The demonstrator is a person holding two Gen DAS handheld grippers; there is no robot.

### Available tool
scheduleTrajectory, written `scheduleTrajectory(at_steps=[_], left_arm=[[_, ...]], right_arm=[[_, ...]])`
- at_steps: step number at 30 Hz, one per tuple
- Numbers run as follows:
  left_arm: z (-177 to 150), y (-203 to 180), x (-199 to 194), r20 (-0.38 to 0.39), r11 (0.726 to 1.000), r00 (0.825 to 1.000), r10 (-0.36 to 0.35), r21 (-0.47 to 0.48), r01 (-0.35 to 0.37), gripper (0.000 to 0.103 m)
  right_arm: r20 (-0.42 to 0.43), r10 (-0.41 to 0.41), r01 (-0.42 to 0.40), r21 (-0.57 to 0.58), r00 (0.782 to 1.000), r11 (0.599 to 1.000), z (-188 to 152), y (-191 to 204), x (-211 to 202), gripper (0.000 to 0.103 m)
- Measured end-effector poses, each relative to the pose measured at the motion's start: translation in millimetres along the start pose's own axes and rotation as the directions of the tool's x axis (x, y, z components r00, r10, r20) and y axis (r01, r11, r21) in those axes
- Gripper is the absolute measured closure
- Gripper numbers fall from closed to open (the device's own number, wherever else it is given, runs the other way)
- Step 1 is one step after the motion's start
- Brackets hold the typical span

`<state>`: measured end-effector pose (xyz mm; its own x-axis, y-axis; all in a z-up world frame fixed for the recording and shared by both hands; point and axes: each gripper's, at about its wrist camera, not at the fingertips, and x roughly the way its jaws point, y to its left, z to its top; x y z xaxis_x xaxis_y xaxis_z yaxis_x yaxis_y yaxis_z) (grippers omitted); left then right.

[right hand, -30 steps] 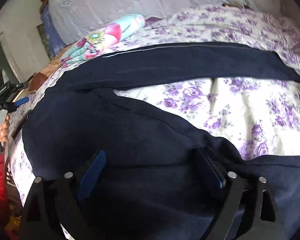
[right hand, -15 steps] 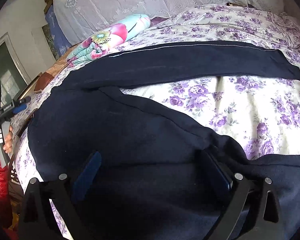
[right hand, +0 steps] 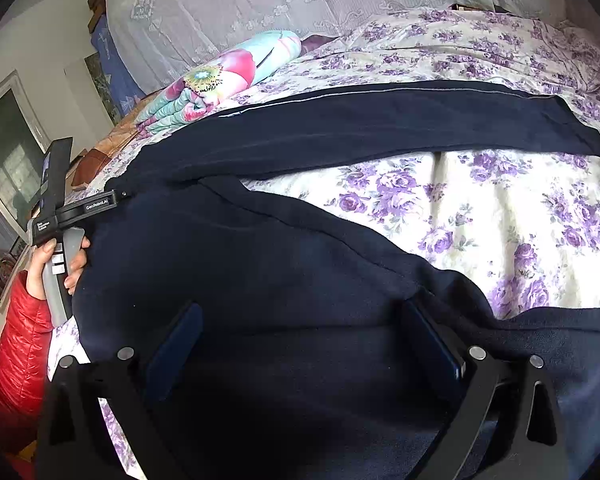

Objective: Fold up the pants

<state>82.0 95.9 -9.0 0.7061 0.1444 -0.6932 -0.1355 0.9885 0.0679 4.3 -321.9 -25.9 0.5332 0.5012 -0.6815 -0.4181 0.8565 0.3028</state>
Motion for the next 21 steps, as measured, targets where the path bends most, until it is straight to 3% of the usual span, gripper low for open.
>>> scheduleTrajectory(at_steps=[5,9,14,18,20,21], left_arm=[[2,0,-8,0.03,1.0,0.999,0.012,0.018,-0.013,0.005],[18,3,-26,0.118,0.999,0.993,-0.006,0.035,0.002,0.005],[56,8,-34,0.21,0.992,0.977,0.048,0.102,-0.071,0.005],[90,29,-13,0.182,0.997,0.983,0.001,0.082,-0.016,0.005],[104,55,5,0.135,0.996,0.988,-0.078,-0.022,0.081,0.005],[111,73,19,0.103,0.981,0.983,-0.153,-0.108,0.164,0.005]], right_arm=[[0.0,0.0,0.0,0.0,1.0,1.0,0,0,0,0.003],[0.0,0.0,0.0,0.0,1.0,1.0,0,0,0,0.003],[0.0,0.001,-0.001,0.0,1.0,1.0,0,0,0,0.003],[0.0,0.002,-0.002,0.001,1.0,1.0,0,0,0,0.003],[0.0,0.005,-0.005,0.004,1.0,1.0,1,-1,0,0.003],[0.0,0.008,-0.008,0.006,1.0,1.0,1,-2,0,0.003]])
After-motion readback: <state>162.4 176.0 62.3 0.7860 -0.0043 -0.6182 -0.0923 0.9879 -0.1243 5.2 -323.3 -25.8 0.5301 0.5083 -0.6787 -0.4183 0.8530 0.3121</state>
